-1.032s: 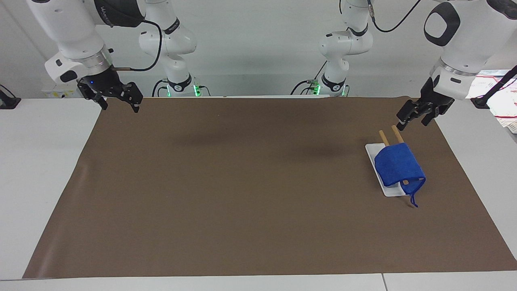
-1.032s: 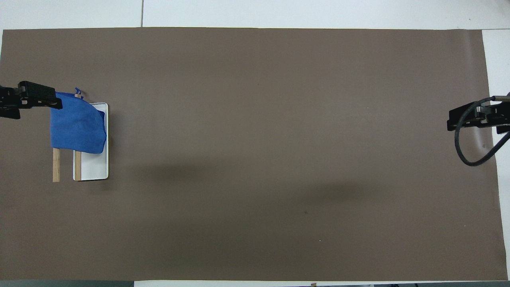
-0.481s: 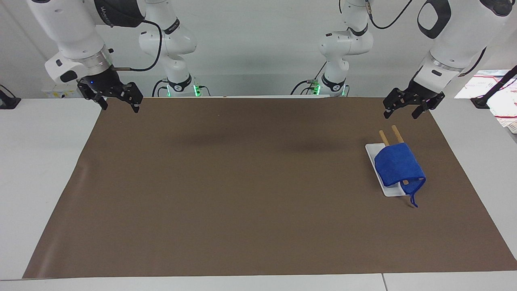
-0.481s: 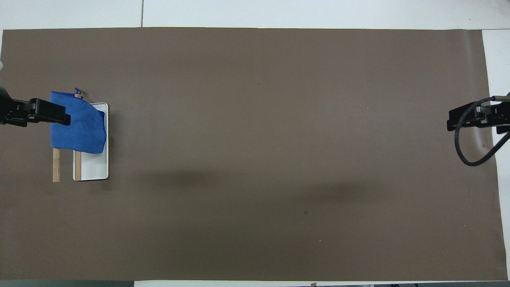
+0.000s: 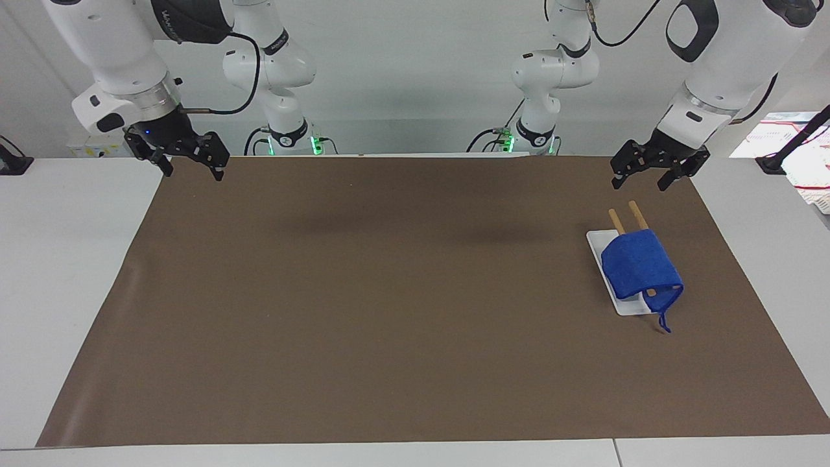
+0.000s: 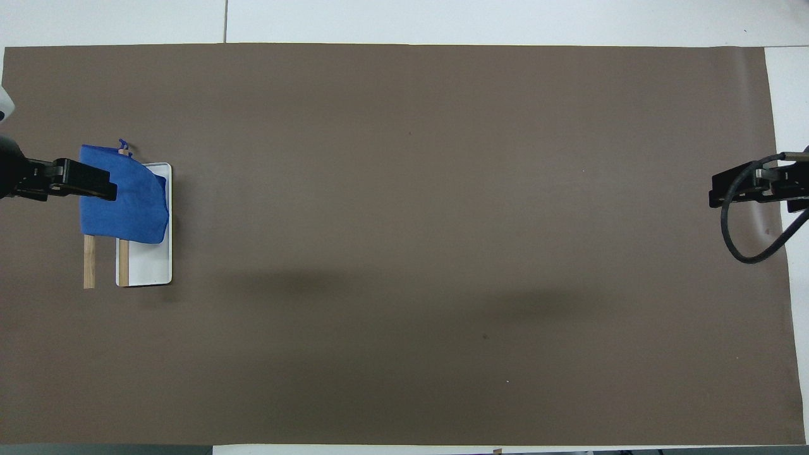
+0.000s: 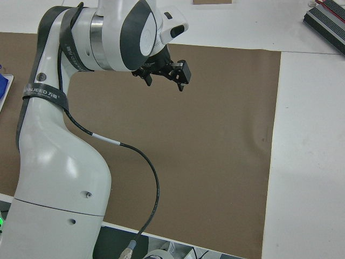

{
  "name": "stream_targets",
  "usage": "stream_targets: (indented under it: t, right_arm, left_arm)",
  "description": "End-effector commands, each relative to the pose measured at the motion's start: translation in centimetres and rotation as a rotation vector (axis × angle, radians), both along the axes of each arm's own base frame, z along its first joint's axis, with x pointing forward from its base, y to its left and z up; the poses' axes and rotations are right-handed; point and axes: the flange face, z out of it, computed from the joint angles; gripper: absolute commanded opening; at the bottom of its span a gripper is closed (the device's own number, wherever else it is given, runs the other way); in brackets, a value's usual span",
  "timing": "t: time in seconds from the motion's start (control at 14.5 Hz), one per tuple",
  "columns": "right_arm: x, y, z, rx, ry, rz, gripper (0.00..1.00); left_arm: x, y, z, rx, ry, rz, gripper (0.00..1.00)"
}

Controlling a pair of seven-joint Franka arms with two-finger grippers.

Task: Right arm passes towel to left arm to hang

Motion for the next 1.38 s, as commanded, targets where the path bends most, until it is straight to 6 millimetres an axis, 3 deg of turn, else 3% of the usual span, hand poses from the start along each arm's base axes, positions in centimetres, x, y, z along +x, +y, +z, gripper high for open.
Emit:
stream_targets:
  t: [0.0, 0.28, 1.31]
  right_arm:
    - [-0.45, 0.18, 0.29, 0.002, -0.01, 0.022, 1.0]
    - [-0.56, 0.1, 0.27, 0.002, -0.006, 0.02, 1.0]
    - [-0.88, 0.72, 0.42, 0.038, 0.007, 0.069, 1.0]
  left_arm:
    - [-0.79, -0.48, 0.31, 0.041, 0.005, -0.011, 1.0]
    - [-0.91, -0.03, 0.22, 0.037, 0.014, 0.112, 1.0]
    - [-0.81, 0.3, 0.19, 0.035, 0.004, 0.054, 1.0]
